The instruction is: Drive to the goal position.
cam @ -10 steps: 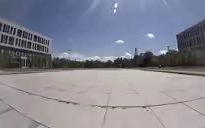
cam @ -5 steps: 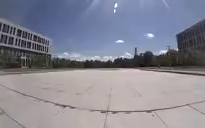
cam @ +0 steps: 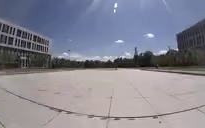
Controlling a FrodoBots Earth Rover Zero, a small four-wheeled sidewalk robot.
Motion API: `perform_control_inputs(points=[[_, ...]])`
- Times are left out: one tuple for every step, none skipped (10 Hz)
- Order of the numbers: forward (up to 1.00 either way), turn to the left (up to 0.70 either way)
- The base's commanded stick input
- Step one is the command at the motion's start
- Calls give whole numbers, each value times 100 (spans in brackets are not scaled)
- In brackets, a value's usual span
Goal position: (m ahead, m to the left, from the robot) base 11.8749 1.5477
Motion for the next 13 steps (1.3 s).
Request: perform_control_inputs(points=[[35,0],[35,0],[35,0],[35,0],[35,0],[35,0],[35,0],[35,0],[35,0],[35,0],[35,0],[35,0],[35,0]])
